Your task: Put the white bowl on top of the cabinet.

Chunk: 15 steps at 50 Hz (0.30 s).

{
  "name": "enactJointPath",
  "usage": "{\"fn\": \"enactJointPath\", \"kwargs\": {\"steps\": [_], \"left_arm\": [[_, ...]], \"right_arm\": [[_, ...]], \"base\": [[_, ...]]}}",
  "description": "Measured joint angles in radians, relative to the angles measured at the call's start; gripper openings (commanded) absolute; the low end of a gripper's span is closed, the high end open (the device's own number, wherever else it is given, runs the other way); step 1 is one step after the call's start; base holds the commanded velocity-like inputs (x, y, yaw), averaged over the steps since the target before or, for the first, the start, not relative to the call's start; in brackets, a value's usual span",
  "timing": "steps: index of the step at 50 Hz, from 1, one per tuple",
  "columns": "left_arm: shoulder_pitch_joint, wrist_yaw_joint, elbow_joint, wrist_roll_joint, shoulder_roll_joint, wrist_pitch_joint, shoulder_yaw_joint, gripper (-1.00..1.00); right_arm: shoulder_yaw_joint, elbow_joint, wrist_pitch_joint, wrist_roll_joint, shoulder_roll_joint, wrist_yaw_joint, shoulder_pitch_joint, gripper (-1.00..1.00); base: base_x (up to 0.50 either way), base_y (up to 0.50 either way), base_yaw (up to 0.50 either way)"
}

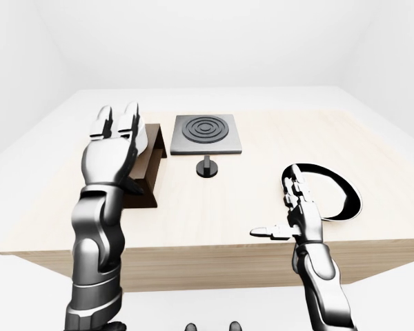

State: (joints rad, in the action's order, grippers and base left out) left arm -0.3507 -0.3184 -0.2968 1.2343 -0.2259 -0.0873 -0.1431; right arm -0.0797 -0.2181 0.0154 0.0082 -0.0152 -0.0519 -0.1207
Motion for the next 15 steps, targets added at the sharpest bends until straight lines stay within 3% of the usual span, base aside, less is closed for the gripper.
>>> {"fn": "enactJointPath", "kwargs": {"steps": [15], "left_arm": [[0.206, 0.039, -0.253, -0.293, 0.137, 0.000, 0.092, 1.00]], "right_arm": [[0.018, 0.019, 0.012, -0.014, 0.003, 0.008, 0.006, 1.00]], "base": [[0.00, 0.00, 0.00]]}}
